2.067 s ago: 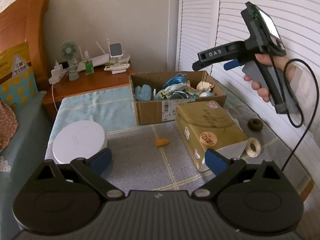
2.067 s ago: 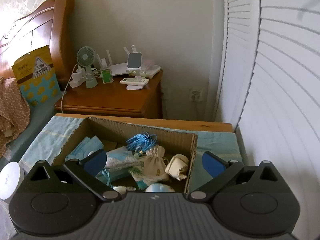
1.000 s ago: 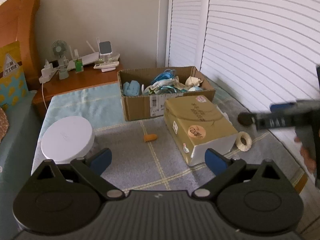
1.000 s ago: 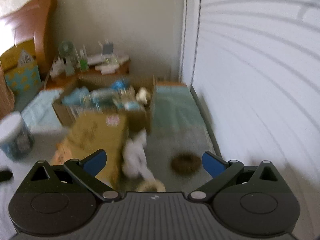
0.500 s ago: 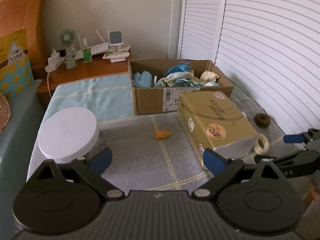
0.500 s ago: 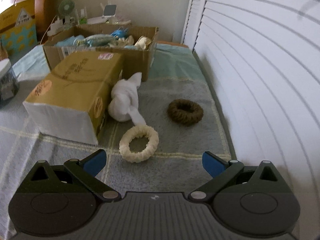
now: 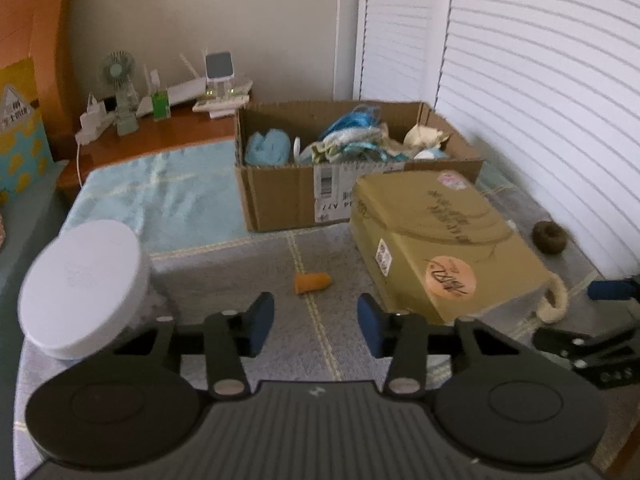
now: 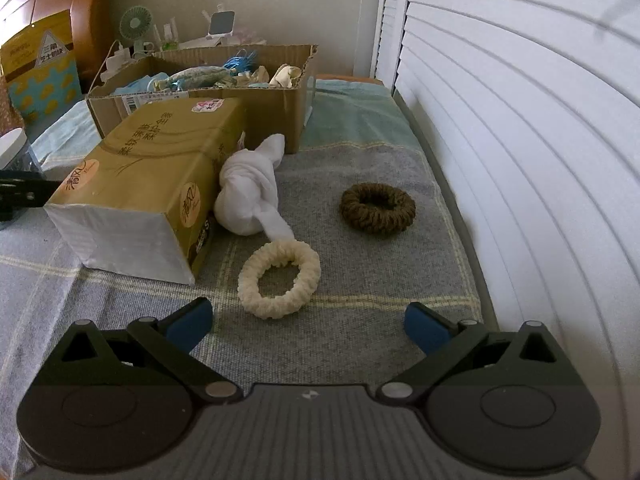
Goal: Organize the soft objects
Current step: 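Close left tool on small orange foam piece while right tool returns over blanket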
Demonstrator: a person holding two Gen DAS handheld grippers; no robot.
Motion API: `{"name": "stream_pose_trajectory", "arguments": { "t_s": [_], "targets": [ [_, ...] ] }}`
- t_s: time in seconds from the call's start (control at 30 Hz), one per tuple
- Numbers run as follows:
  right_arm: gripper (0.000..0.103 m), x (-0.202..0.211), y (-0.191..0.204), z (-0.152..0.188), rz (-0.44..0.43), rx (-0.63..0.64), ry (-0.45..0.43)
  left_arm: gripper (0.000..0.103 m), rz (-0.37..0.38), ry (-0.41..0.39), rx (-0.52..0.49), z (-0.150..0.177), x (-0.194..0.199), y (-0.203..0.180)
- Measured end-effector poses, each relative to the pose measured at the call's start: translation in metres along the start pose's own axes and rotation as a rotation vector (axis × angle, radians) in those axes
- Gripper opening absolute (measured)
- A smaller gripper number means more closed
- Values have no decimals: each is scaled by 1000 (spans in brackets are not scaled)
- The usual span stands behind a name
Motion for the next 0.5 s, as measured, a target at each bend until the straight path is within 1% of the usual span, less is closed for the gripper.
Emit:
{"name": "stream_pose_trajectory", "arguments": {
  "t_s": [0.23, 0.4, 0.5],
  "targets": [
    [103, 1, 0, 1, 6, -8, -17, 38, -18, -3, 34, -2, -24, 9],
    [103, 2, 0, 1, 7, -10, -23, 37, -31, -10, 44, -5, -32, 13],
    [103, 2, 0, 2, 7, -10, -25, 35, -39, -14, 39, -6, -36, 13]
  ]
}}
Point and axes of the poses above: each gripper's, at about its wrist camera, not at the fingertips, and x roughly against the way its jaws point, y to its left, z to its underside, the point moved 9 cm from there along -x, roughly the way its jaws point, and after that the axes turned 12 degrees about z, right-handed, at the moved point
